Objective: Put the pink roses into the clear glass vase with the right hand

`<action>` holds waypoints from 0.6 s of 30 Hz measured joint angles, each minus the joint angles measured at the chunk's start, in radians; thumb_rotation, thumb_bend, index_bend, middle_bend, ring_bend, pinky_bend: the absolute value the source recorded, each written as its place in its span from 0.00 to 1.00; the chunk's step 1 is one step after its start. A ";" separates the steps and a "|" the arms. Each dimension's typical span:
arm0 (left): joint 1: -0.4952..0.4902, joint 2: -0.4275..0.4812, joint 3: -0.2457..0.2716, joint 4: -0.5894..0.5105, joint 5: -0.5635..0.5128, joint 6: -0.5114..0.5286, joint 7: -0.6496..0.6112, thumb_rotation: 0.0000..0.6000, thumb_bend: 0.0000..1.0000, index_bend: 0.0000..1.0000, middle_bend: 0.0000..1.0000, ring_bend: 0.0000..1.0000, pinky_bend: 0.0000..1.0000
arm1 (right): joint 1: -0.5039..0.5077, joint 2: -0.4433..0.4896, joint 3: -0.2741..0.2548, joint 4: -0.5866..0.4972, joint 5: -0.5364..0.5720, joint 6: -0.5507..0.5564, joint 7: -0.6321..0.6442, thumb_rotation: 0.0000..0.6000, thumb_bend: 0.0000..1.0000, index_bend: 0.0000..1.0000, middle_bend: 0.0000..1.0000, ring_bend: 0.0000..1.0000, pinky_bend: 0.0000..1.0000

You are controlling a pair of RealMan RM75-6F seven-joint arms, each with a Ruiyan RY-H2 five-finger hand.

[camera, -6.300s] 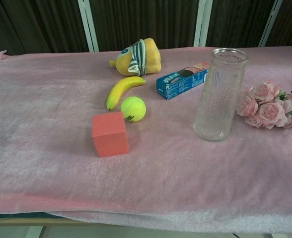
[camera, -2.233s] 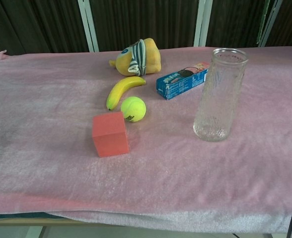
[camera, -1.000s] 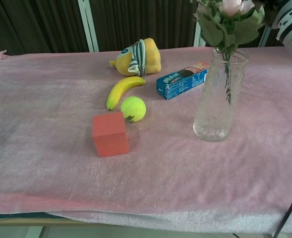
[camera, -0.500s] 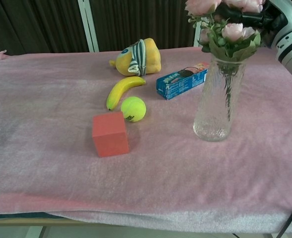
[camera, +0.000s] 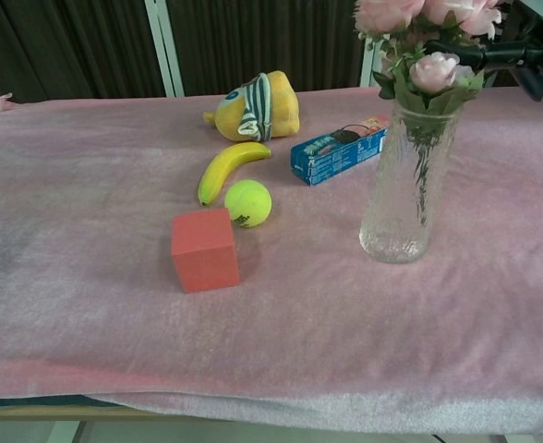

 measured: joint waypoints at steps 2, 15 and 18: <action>0.000 0.000 0.000 -0.001 0.001 0.000 0.001 1.00 0.39 0.26 0.20 0.15 0.28 | -0.012 0.019 -0.012 -0.021 -0.006 0.002 0.002 1.00 0.14 0.13 0.17 0.10 0.21; 0.002 0.004 0.008 -0.002 0.022 0.007 -0.012 1.00 0.39 0.26 0.20 0.15 0.28 | -0.160 0.187 -0.130 -0.131 -0.067 0.080 -0.146 1.00 0.10 0.00 0.00 0.00 0.04; 0.000 0.002 0.008 -0.001 0.025 0.008 -0.010 1.00 0.39 0.26 0.20 0.15 0.28 | -0.206 0.230 -0.156 -0.160 -0.072 0.095 -0.271 1.00 0.10 0.01 0.00 0.00 0.04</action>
